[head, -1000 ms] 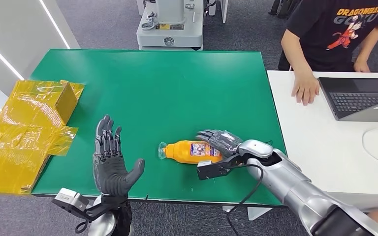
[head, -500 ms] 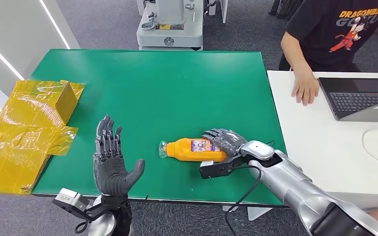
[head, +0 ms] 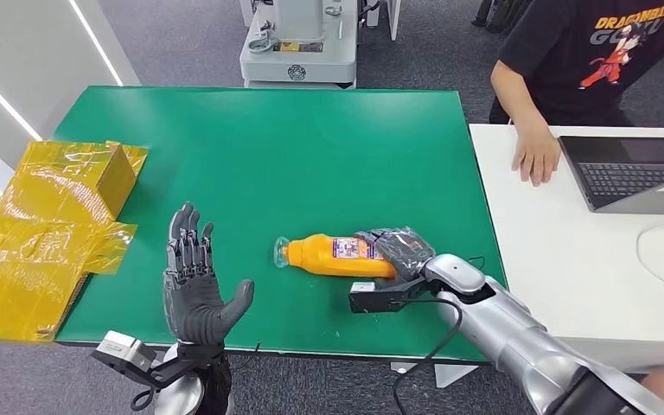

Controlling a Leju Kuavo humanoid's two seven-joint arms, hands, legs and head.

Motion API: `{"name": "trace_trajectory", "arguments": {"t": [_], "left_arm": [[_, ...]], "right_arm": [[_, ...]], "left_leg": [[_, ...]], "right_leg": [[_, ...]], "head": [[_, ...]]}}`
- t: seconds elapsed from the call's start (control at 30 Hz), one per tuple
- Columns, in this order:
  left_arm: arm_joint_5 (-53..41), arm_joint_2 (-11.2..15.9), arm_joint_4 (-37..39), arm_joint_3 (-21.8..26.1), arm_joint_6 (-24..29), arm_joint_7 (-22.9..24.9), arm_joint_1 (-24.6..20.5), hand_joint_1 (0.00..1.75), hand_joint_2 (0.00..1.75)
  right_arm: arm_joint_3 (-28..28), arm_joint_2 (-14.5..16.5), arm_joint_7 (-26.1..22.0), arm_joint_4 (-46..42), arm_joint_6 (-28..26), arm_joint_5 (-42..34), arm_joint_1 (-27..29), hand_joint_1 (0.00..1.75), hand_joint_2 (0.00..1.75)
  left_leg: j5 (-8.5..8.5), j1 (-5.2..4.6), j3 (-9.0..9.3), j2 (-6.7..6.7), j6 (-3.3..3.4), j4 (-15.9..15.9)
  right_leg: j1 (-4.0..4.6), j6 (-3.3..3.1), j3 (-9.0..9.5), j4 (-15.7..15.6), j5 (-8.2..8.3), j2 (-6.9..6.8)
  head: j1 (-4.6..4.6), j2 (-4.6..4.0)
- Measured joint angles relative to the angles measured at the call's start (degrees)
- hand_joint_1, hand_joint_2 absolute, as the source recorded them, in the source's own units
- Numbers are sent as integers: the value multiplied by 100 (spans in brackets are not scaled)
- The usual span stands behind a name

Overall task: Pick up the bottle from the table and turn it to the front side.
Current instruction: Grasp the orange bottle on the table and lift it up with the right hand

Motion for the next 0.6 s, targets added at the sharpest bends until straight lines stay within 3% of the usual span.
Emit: {"name": "trace_trajectory", "arguments": {"t": [0.3,0.47,0.6], "left_arm": [[-20,-11,96,-1,-96,0,-6,0,175],[94,-24,308,-7,-335,0,-24,0,175],[557,-36,501,-28,-948,96,-52,0,175]], "right_arm": [[-998,39,-361,-1003,-1502,-981,888,175,175],[-1510,44,-462,-1685,-1876,-1309,1477,175,175],[-1776,70,-715,-2072,-2217,-1473,1804,175,175]], "left_leg": [[-1,0,1,-1,0,-1],[-5,0,1,0,1,-1],[-5,0,1,0,1,-1]], "right_leg": [[0,-4,-1,-2,-4,-2],[0,-4,-1,-2,-5,0],[0,-5,-2,-2,-6,-1]], "head": [[2,0],[0,0],[0,0]]}}
